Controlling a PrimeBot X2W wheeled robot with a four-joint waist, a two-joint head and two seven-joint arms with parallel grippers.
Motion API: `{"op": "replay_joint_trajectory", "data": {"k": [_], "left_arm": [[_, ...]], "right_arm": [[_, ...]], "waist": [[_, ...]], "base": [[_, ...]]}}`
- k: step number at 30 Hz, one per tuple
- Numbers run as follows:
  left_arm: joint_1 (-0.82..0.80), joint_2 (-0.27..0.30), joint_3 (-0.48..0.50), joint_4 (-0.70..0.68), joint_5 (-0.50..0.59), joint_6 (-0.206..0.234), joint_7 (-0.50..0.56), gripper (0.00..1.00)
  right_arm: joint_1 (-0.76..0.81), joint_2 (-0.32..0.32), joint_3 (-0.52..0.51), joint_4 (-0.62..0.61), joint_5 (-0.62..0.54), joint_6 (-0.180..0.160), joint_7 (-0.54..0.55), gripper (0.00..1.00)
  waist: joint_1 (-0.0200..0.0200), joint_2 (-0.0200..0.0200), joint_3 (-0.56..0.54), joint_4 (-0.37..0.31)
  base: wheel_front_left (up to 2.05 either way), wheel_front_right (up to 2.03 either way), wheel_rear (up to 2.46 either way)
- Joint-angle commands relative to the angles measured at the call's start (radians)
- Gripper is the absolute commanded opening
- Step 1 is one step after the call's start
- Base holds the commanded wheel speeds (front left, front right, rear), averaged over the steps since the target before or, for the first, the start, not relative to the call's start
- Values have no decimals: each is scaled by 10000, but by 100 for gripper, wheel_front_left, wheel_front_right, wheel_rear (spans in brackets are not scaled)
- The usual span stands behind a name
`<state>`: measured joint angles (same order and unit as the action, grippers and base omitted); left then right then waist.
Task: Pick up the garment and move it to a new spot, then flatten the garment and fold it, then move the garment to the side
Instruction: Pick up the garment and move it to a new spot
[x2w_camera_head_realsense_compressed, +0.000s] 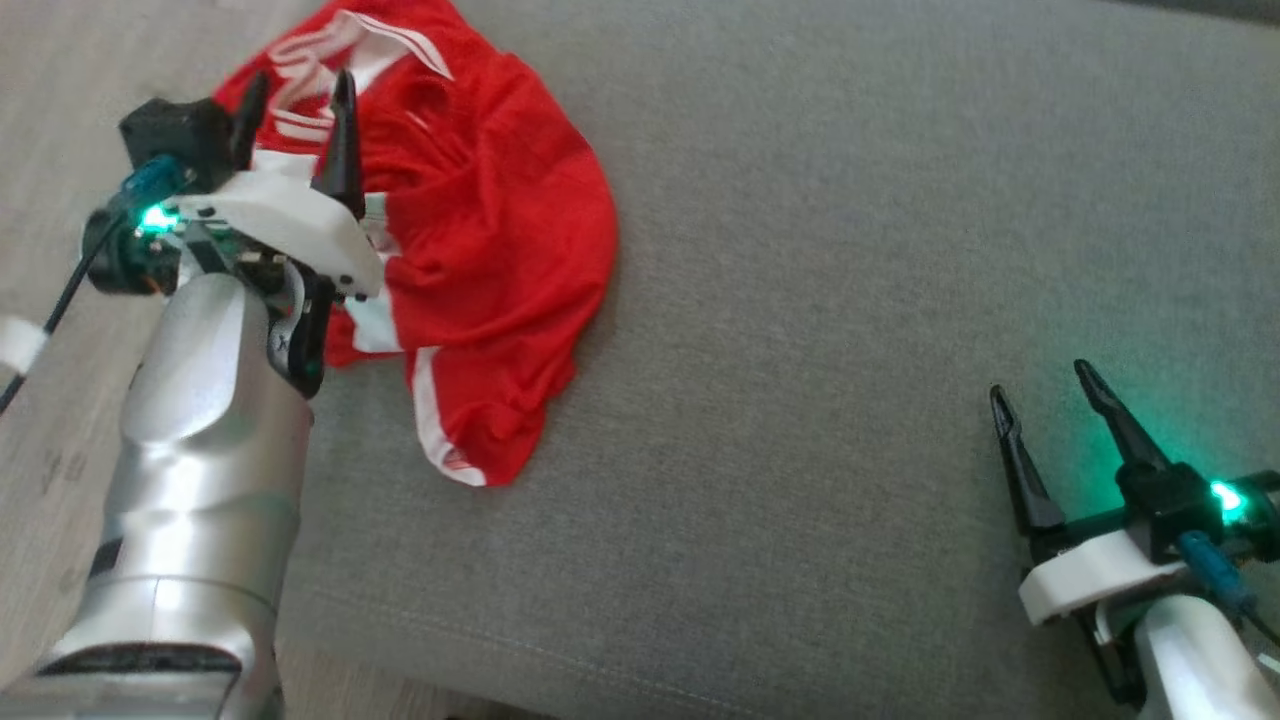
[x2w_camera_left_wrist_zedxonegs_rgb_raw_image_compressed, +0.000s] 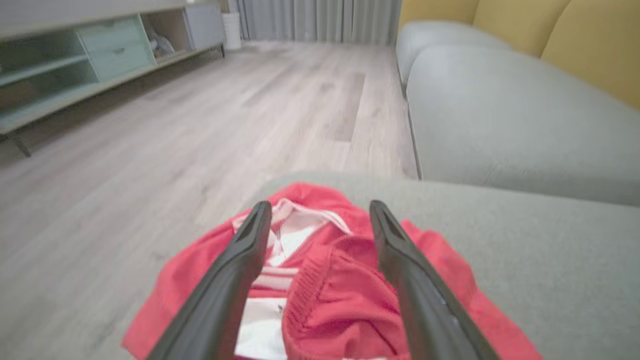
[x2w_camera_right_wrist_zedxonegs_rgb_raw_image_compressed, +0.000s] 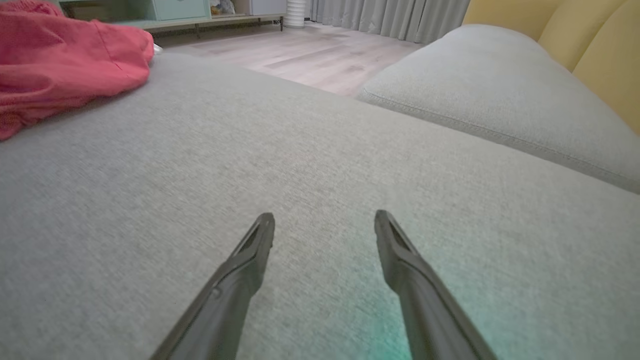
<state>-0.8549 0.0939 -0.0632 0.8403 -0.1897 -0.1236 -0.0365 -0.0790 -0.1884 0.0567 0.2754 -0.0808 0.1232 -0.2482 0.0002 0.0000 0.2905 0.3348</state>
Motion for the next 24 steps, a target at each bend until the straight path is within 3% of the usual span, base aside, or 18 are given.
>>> {"op": "replay_joint_trajectory", "data": {"k": [1,10,11,13,17,24], "left_arm": [[-389,430,241,-6,-44,-9,127,100],[-1034,390,76,2715,-625,-57,1398,100],[-1057,393,29,2820,-655,-60,1320,93],[-1122,434,-86,2854,-697,-65,880,0],[-1384,592,-596,2715,-732,-68,-2,0],[-2189,1015,-2070,2062,-573,-69,-949,0]], "right_arm": [[-211,-161,189,-362,-86,75,-136,100],[-327,-317,1,-550,-80,75,-136,100],[-340,-303,-8,-548,-86,75,-136,100],[-356,-255,-13,-518,-93,75,-136,100],[-341,-120,57,-318,-81,75,-136,100],[-282,584,567,120,165,75,-136,100]], "waist": [[-2,0,435,-342],[-2,0,1014,-544],[-2,0,1027,-549],[-2,0,993,-552],[-2,0,661,-555],[-2,0,-1104,-1249]], "base": [[0,0,0],[0,0,0],[0,0,0],[0,0,0],[0,0,0],[0,0,0]]}}
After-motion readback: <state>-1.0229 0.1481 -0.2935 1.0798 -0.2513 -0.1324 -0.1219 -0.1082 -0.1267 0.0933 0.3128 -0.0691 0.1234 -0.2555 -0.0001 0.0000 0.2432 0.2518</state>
